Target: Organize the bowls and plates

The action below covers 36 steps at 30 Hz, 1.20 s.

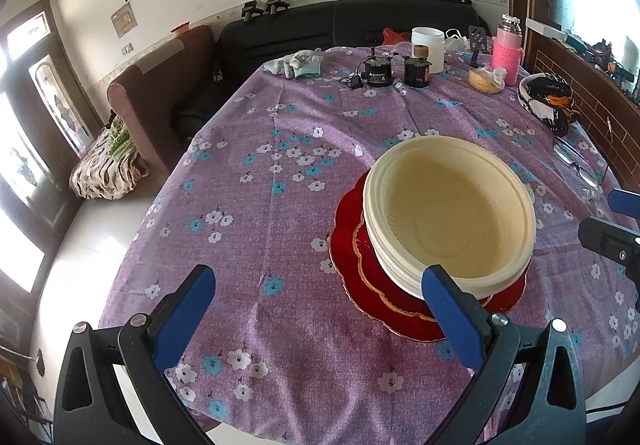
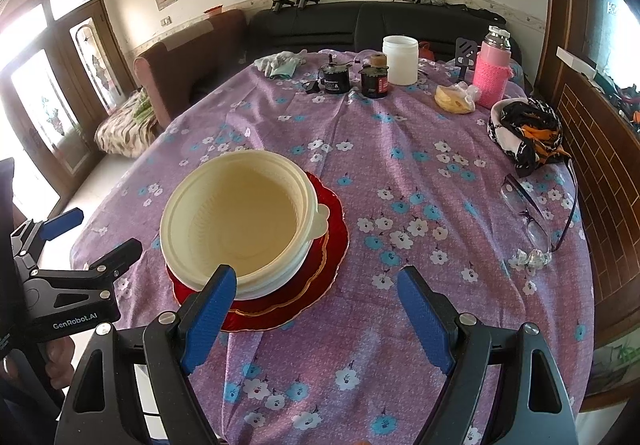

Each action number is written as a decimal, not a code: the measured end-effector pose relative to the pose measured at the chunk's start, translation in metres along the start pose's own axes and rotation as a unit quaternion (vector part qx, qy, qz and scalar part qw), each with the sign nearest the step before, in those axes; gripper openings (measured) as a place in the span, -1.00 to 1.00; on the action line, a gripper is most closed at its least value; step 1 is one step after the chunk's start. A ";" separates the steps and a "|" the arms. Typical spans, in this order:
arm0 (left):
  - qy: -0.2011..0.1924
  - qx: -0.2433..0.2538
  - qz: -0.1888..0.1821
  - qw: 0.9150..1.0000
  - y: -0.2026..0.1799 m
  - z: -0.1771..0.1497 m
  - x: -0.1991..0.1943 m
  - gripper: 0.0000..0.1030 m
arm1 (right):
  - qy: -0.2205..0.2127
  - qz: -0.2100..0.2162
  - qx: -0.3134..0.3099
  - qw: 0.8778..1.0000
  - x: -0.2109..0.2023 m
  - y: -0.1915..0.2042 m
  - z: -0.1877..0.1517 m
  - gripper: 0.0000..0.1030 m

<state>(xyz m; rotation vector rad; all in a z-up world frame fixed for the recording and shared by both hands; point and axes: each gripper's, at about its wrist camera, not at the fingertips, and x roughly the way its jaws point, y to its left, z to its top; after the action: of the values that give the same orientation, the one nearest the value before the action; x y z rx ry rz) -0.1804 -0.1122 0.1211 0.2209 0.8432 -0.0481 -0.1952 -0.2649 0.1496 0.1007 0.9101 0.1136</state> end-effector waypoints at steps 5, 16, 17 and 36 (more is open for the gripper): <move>0.001 0.001 -0.001 1.000 -0.001 0.001 0.001 1.00 | -0.001 0.000 0.003 1.000 0.000 -0.004 0.001 0.67; -0.002 0.001 -0.001 1.000 -0.003 0.006 0.003 1.00 | -0.003 -0.001 0.004 1.000 0.000 -0.006 0.004 0.67; -0.002 0.001 -0.001 1.000 -0.004 0.006 0.004 1.00 | -0.004 -0.001 0.004 1.000 0.001 -0.007 0.005 0.67; -0.006 -0.024 -0.028 0.999 0.011 0.016 0.010 1.00 | -0.009 -0.010 0.016 1.000 0.004 -0.006 0.010 0.67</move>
<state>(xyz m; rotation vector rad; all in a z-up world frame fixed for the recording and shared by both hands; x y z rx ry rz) -0.1606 -0.1048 0.1256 0.1520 0.8378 -0.0810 -0.1851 -0.2703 0.1519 0.1221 0.8949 0.0798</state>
